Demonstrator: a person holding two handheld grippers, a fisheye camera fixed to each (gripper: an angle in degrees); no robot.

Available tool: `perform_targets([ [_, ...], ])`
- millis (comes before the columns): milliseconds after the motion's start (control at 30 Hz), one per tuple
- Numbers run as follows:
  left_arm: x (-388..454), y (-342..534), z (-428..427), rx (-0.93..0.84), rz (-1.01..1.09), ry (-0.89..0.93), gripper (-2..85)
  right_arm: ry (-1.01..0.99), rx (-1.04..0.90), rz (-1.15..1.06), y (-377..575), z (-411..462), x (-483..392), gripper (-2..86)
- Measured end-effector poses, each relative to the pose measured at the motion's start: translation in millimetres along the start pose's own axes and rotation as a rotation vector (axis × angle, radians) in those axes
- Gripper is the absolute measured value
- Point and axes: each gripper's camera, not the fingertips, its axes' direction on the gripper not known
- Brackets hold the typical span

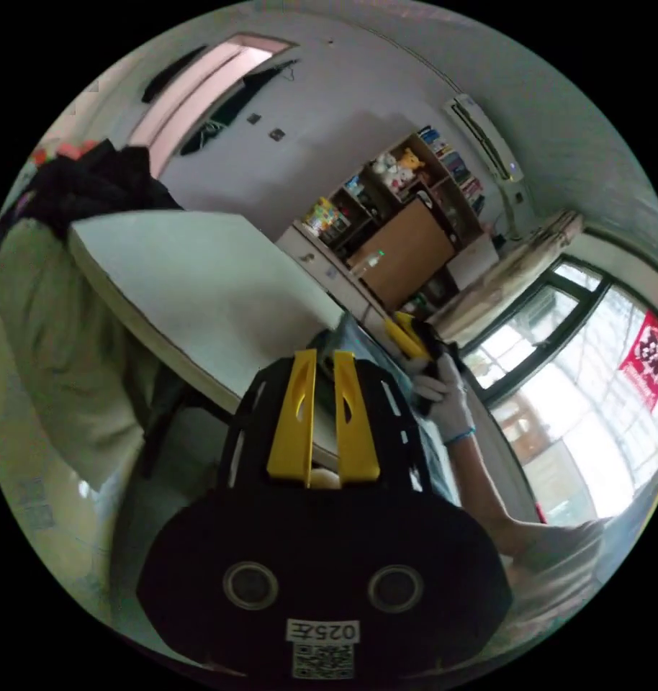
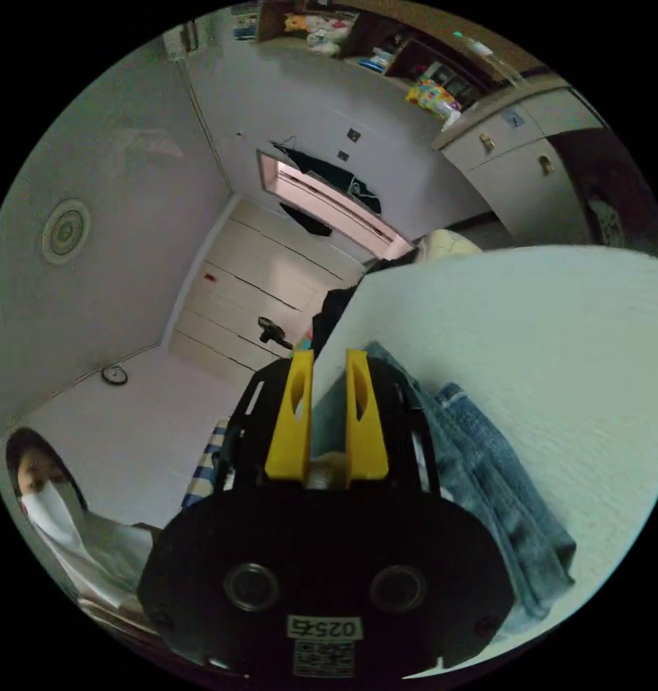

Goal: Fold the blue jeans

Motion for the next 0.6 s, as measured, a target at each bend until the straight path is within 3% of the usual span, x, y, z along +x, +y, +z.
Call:
perform_targets([
  [100, 33.6, -13.6, -32.7, 0.078, 0.110, -0.051, 0.1, 0.194, 0.092, -0.204, 18.2, -29.1, -53.2, 7.7],
  [200, 87.3, -29.2, -12.7, -0.055, 0.236, 0.107, -0.1, 0.372, 0.057, -0.385, 30.4, -4.8, -103.0, 0.5],
  [300, 138.2, -25.3, 43.1, -0.171, 0.354, -0.073, -0.9, 0.470, -0.202, -0.451, 18.3, 83.3, -123.3, -0.6],
  [367, 137.7, -18.0, 92.1, -0.345, 0.335, -0.256, -1.1, 0.621, -0.391, -0.475, 19.3, 170.2, -110.1, -0.9],
  [433, 122.9, -9.2, 101.6, -0.327, 0.323, -0.219, -1.0, 0.696, -0.498, -0.457, 27.6, 222.2, -85.4, -0.9],
  [600, 117.9, -20.1, 62.2, -0.266, 0.234, -0.122, -0.9, 0.582, -0.452, -0.392, 33.0, 192.5, -106.3, -1.0],
])
